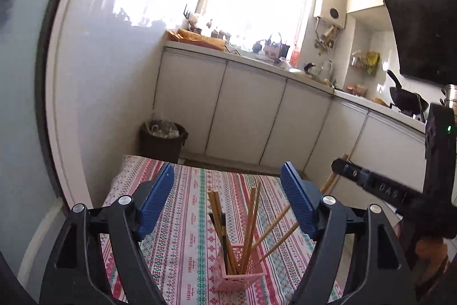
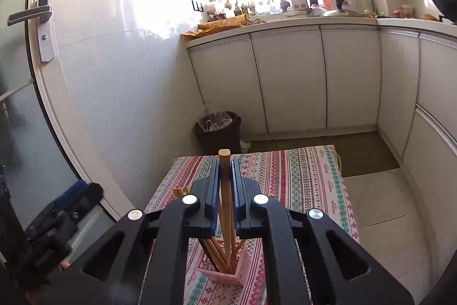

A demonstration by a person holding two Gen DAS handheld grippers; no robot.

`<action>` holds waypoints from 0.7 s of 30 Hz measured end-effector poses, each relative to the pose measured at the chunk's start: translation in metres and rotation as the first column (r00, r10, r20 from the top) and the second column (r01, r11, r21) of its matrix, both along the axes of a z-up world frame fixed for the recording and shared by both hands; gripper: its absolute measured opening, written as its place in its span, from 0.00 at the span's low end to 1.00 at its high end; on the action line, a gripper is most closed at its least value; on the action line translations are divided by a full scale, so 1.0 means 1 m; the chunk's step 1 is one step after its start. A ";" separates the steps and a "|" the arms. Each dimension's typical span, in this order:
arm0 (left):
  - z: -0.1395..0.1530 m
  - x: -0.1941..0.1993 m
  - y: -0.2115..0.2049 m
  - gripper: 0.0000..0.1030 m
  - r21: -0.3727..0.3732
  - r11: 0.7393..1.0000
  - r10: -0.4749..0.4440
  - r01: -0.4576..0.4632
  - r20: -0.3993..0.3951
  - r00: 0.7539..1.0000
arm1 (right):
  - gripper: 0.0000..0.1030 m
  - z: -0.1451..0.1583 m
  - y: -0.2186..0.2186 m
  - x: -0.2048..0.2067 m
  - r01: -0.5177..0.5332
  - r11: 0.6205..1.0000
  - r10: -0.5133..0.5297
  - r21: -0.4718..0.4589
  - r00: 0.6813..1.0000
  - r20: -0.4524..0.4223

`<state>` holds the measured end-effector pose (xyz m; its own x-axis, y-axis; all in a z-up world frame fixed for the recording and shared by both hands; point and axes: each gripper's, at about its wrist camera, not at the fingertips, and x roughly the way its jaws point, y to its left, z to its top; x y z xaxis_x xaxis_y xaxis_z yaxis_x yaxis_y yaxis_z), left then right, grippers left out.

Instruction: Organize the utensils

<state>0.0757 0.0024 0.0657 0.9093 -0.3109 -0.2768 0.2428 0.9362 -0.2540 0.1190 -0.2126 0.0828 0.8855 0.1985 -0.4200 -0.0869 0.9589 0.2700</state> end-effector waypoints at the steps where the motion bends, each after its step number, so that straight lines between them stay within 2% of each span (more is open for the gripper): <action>1: 0.001 -0.001 0.004 0.72 0.000 1.000 0.014 -0.014 0.002 1.000 | 0.08 -0.003 0.003 0.003 -0.003 1.000 0.003 0.000 1.000 -0.005; 4: -0.006 0.004 0.009 0.73 0.028 0.998 0.059 -0.058 -0.033 0.998 | 0.08 -0.019 0.013 0.013 -0.022 1.000 0.022 0.002 0.999 -0.036; 5: -0.010 0.006 0.009 0.73 0.039 0.997 0.075 -0.073 -0.050 0.996 | 0.12 -0.025 0.016 0.016 -0.022 1.000 0.022 0.000 0.998 -0.052; 6: -0.013 0.008 0.010 0.73 0.055 0.994 0.095 -0.091 -0.064 0.993 | 0.27 -0.030 0.018 0.017 -0.014 1.000 0.014 0.000 0.998 -0.065; 7: -0.016 0.009 0.010 0.76 0.071 0.991 0.115 -0.110 -0.070 0.991 | 0.34 -0.033 0.018 0.016 -0.005 1.000 0.006 0.008 0.998 -0.070; 9: -0.016 0.006 0.011 0.85 0.094 0.985 0.150 -0.143 -0.065 0.987 | 0.40 -0.033 0.017 0.007 0.014 1.000 -0.013 0.026 0.998 -0.059; 10: -0.015 0.004 0.012 0.94 0.103 0.982 0.167 -0.161 -0.056 0.984 | 0.41 -0.031 0.016 0.003 0.023 0.999 -0.022 0.030 0.998 -0.051; 14: -0.005 -0.019 0.014 0.93 0.110 0.969 0.221 -0.221 0.013 0.975 | 0.73 -0.021 0.008 -0.032 0.125 0.991 -0.126 0.039 0.992 0.015; 18: 0.001 -0.040 0.009 0.93 0.108 0.971 0.215 -0.215 0.017 0.977 | 0.80 -0.023 0.004 -0.065 0.211 0.977 -0.211 0.008 0.977 0.011; 21: -0.004 -0.055 0.000 0.93 0.138 0.965 0.222 -0.222 0.011 0.975 | 0.85 -0.032 0.003 -0.084 0.263 0.965 -0.263 -0.014 0.965 -0.010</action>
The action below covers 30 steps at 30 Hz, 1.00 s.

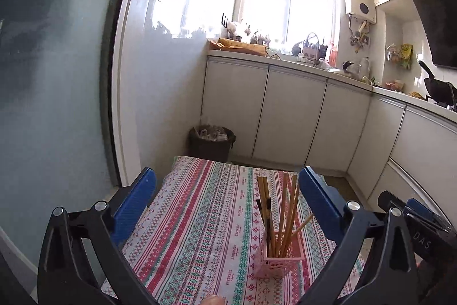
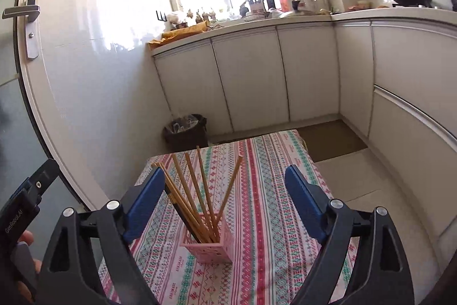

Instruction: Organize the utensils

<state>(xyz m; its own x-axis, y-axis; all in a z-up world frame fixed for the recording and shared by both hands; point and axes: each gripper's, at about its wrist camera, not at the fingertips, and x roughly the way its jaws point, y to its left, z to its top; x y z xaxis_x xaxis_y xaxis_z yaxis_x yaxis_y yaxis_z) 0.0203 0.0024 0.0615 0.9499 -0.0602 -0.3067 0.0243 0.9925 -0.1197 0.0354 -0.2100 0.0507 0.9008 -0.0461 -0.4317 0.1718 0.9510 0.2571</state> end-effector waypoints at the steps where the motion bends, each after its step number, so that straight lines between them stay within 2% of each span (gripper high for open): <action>1: -0.002 -0.006 -0.004 0.93 0.014 1.000 0.003 -0.003 0.000 1.000 | 0.86 -0.004 -0.001 -0.006 0.020 1.000 -0.020 -0.004 1.000 -0.009; 6: -0.011 -0.027 -0.017 0.93 0.061 0.998 0.025 -0.024 -0.011 1.000 | 0.93 -0.017 -0.004 -0.029 0.076 0.997 -0.076 -0.029 0.997 -0.026; 12: -0.021 -0.042 -0.032 0.93 0.135 0.991 0.023 -0.023 -0.002 1.000 | 0.93 -0.026 -0.007 -0.040 0.127 0.991 -0.128 -0.049 0.992 -0.018; 23: -0.029 -0.045 -0.033 0.93 0.154 0.988 0.012 -0.008 -0.030 0.999 | 0.93 -0.023 -0.001 -0.053 0.195 0.975 -0.196 -0.104 0.981 -0.001; 30: -0.027 -0.045 -0.034 0.93 0.144 0.990 0.011 -0.005 -0.039 0.999 | 0.93 -0.024 0.001 -0.055 0.195 0.975 -0.196 -0.106 0.981 -0.006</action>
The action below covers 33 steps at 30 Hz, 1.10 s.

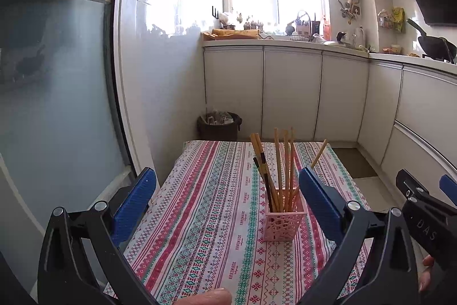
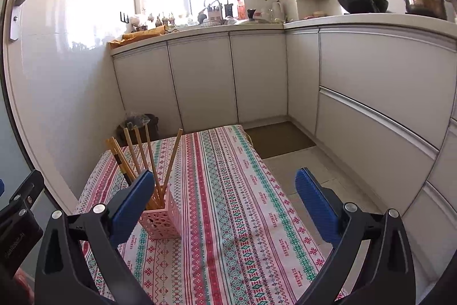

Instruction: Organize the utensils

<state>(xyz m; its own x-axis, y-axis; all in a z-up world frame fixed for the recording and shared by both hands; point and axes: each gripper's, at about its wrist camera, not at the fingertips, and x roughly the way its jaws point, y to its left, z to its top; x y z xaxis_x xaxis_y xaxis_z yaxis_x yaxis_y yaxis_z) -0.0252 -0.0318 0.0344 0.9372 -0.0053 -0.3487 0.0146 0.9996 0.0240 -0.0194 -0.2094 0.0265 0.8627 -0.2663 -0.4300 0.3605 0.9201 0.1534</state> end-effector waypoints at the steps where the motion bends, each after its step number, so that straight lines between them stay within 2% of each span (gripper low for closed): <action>1: 0.000 0.000 0.000 0.93 -0.001 1.000 -0.001 0.001 -0.001 1.000 | 0.93 0.000 0.000 0.000 0.000 1.000 0.000 -0.002 1.000 -0.001; 33: -0.007 0.006 -0.004 0.93 -0.002 1.000 -0.021 0.021 -0.038 0.999 | 0.93 -0.005 -0.004 0.002 0.002 1.000 -0.002 0.020 1.000 -0.020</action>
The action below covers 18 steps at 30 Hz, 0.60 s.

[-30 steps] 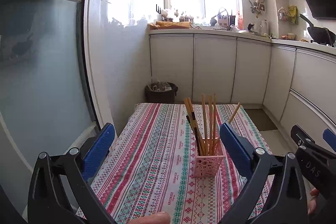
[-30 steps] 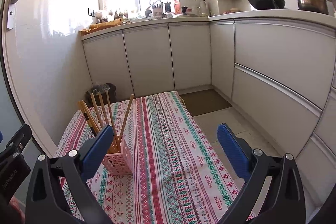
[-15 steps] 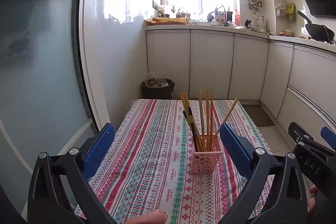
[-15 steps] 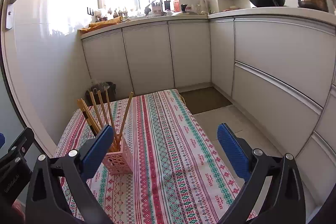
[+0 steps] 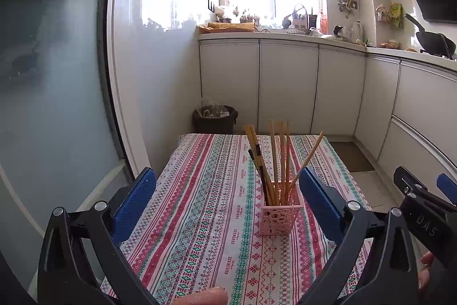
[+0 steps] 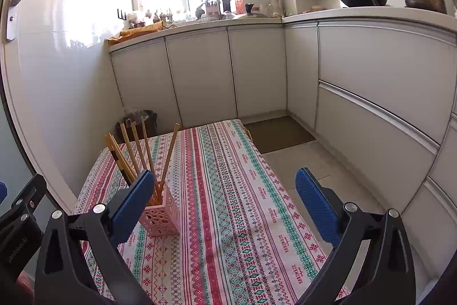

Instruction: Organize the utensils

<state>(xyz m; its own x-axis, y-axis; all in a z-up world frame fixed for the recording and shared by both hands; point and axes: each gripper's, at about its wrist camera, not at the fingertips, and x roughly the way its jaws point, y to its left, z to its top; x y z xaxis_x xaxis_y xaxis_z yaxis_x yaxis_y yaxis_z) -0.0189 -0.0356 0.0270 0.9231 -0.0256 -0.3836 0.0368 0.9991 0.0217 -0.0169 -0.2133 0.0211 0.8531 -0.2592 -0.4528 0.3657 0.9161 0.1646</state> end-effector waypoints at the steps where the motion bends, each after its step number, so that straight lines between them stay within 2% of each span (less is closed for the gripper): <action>1: 0.000 0.000 -0.001 0.93 0.003 1.000 -0.001 0.001 -0.001 1.000 | 0.93 0.000 0.000 0.000 0.000 1.000 0.000 -0.001 1.000 0.001; 18: -0.003 0.001 -0.003 0.93 0.008 1.000 -0.001 0.001 -0.014 1.000 | 0.93 -0.002 0.001 0.000 -0.010 1.000 0.010 -0.003 1.000 -0.006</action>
